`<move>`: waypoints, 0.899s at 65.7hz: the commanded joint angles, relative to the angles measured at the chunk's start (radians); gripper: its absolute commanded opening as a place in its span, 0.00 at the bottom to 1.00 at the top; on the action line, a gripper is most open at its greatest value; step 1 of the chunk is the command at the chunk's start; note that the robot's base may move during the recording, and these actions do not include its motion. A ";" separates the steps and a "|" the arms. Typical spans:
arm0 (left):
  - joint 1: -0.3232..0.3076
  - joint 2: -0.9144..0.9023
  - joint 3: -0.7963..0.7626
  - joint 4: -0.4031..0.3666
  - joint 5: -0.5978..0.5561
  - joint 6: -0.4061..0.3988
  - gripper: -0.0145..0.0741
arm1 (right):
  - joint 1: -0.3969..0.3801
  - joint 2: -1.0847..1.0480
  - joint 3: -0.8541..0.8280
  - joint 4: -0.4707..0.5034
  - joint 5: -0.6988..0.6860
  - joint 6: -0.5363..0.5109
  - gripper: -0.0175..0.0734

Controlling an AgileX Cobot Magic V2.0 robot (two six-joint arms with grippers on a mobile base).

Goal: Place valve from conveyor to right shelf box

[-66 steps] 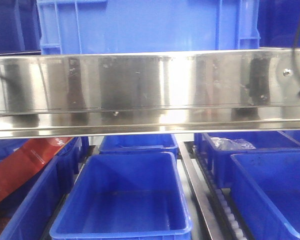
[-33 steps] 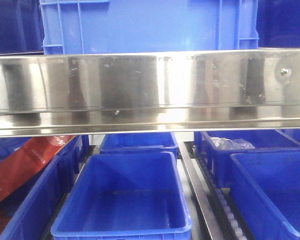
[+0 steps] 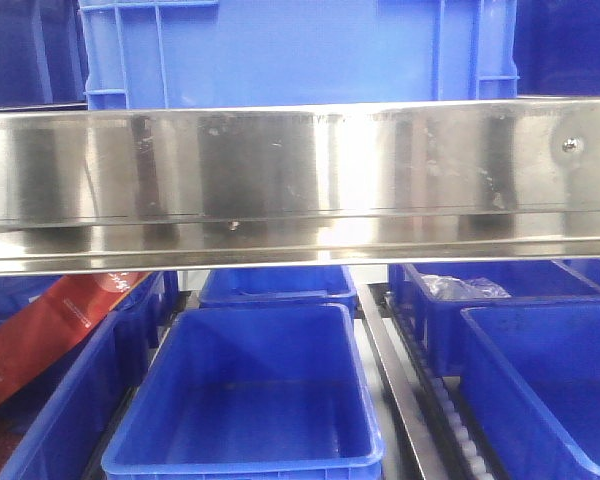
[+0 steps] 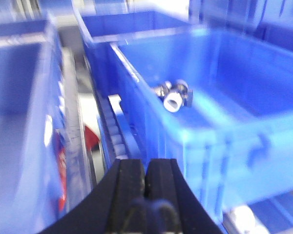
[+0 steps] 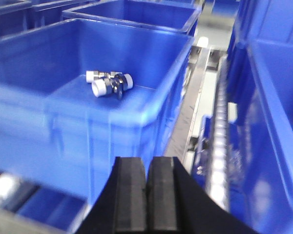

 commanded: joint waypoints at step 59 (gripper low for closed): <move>0.007 -0.339 0.642 -0.017 -0.528 -0.006 0.04 | -0.006 -0.308 0.520 -0.008 -0.316 -0.021 0.02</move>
